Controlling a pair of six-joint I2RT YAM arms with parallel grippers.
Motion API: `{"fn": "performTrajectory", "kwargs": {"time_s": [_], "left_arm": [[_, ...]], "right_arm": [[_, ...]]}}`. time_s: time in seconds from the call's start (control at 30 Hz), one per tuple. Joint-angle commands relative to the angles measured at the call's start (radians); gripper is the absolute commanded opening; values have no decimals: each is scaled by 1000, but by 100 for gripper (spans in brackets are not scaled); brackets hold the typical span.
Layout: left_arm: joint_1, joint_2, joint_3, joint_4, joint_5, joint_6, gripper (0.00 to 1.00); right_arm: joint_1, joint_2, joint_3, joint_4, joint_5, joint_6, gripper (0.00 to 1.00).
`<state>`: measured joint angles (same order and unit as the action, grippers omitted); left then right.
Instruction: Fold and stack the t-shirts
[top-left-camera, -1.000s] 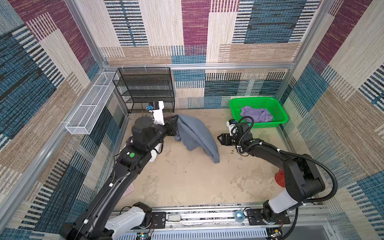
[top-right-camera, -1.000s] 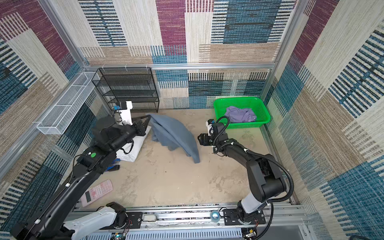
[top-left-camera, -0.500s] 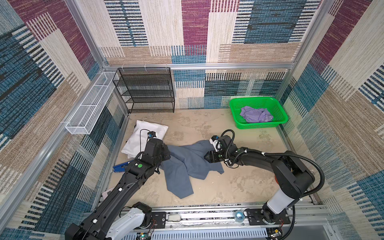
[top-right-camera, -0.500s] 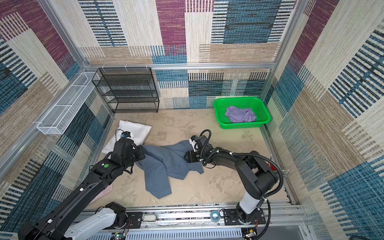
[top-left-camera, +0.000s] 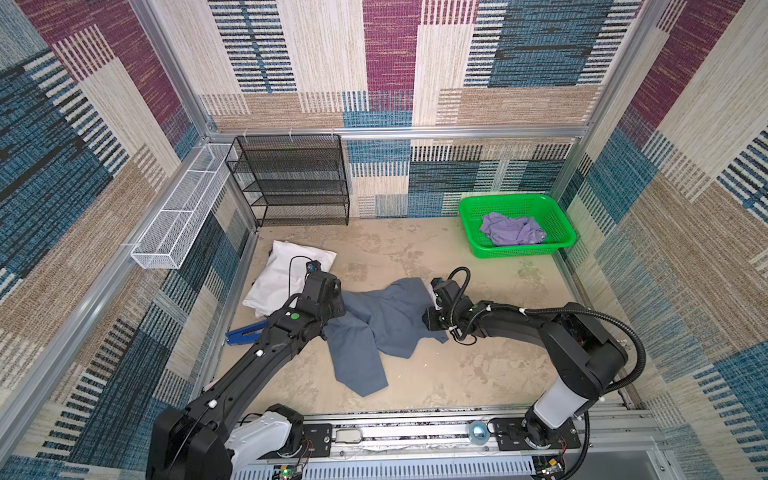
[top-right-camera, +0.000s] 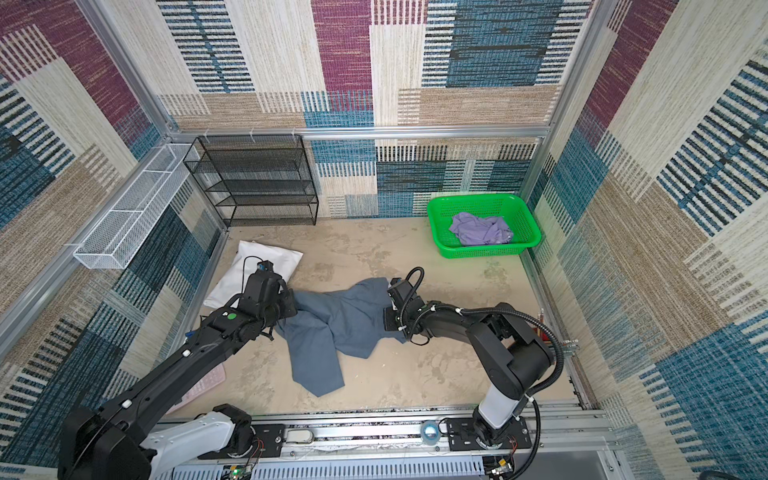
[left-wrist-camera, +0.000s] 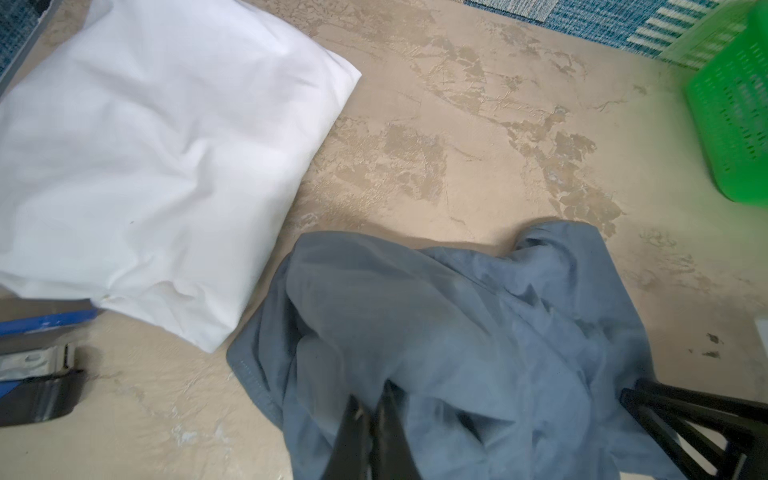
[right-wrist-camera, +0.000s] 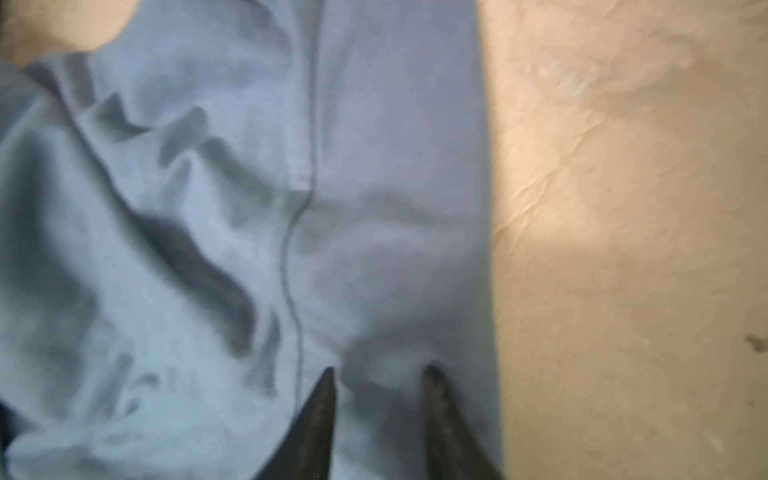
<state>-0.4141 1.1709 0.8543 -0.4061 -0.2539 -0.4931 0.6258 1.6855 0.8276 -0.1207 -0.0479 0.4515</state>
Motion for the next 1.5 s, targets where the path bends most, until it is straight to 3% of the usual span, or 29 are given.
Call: {"fn": "performTrajectory", "kwargs": {"time_s": [0.0, 0.07, 0.2, 0.37, 0.4, 0.47, 0.53, 0.6, 0.63, 0.83, 1.0, 1.17, 1.4, 1.43, 1.47], "left_arm": [[15, 109, 70, 99, 68, 96, 0], [32, 204, 133, 121, 109, 124, 0], [68, 432, 350, 102, 225, 163, 0], [70, 667, 624, 62, 288, 175, 0], [69, 712, 679, 51, 297, 171, 0], [69, 788, 786, 1, 308, 172, 0], [69, 858, 888, -77, 303, 173, 10], [70, 904, 969, -185, 300, 184, 30], [69, 900, 972, -218, 297, 191, 34], [48, 620, 613, -217, 232, 203, 44], [-3, 420, 292, -217, 325, 160, 43], [-90, 355, 104, -183, 342, 109, 43], [-136, 409, 29, -155, 256, 83, 41], [-140, 426, 30, -158, 235, 80, 39], [-141, 437, 29, -161, 214, 73, 29]], "right_arm": [[-5, 26, 38, -100, 82, -1, 11], [-21, 32, 85, -121, 109, -24, 0], [-88, 20, 138, -145, 142, -78, 0], [-179, -29, 144, -144, 133, -140, 0], [-182, -37, 152, -148, 108, -165, 6], [-181, -53, 145, -145, 24, -184, 37], [-180, -70, 108, -119, -104, -186, 58], [-166, -82, 54, -85, -190, -167, 65], [-152, -81, 30, -69, -212, -157, 66], [-76, 11, 1, -42, -206, -101, 59], [-66, 79, 39, -69, -183, -87, 26], [-67, 91, 110, -135, -128, -104, 2], [-66, 55, 175, -178, -85, -105, 0], [-68, 44, 177, -184, -77, -105, 0], [-67, 32, 179, -187, -71, -106, 0]]}}
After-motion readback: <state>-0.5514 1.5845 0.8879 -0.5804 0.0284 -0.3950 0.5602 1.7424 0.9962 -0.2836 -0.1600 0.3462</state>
